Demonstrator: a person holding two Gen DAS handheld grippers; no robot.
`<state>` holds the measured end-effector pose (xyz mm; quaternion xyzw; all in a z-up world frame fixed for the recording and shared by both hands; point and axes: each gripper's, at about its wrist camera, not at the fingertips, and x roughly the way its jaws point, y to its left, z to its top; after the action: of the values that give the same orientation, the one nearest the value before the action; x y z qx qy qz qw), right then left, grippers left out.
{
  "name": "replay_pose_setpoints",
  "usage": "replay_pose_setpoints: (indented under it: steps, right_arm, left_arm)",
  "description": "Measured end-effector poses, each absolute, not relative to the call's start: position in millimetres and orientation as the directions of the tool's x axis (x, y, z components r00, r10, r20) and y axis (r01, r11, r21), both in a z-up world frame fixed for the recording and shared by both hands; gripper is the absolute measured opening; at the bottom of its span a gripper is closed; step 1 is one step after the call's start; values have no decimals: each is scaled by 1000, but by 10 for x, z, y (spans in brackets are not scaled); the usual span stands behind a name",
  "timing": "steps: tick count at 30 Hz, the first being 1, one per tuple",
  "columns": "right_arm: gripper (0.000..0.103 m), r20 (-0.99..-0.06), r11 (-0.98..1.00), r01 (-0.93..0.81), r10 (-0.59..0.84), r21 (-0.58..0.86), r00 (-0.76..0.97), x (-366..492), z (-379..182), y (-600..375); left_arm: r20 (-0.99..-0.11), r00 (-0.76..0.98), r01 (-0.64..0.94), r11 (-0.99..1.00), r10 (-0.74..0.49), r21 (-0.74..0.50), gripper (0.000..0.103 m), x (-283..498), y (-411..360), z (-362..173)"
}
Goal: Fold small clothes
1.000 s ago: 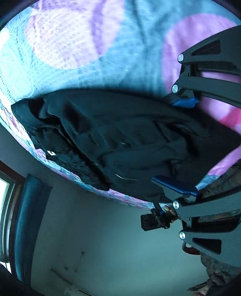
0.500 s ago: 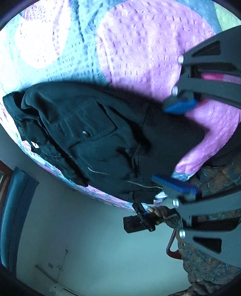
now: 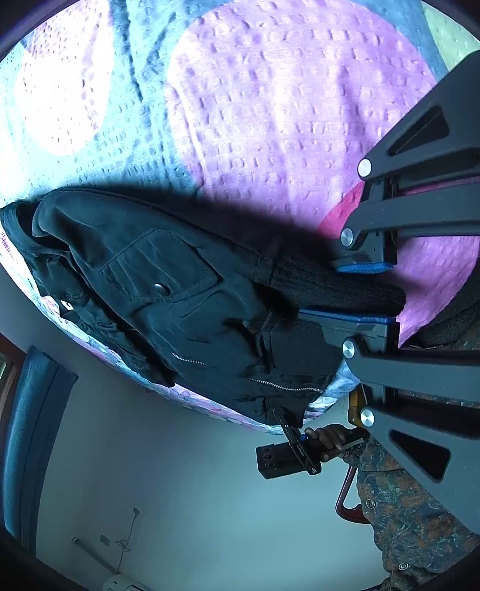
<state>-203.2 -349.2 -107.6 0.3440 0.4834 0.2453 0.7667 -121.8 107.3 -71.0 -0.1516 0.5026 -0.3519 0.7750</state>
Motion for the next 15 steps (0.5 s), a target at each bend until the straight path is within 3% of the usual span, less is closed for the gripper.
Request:
replay_pose_setpoints:
  steps: [6, 15]
  right_arm:
    - [13, -466, 539, -47, 766, 841, 442, -2073, -1036, -3647]
    - [12, -175, 340, -184, 793, 922, 584, -1536, -381, -3930]
  left_arm:
    - [-631, 297, 386, 695, -717, -607, 12, -1219, 1081, -496]
    - [-453, 360, 384, 572, -816, -725, 12, -501, 1106, 229]
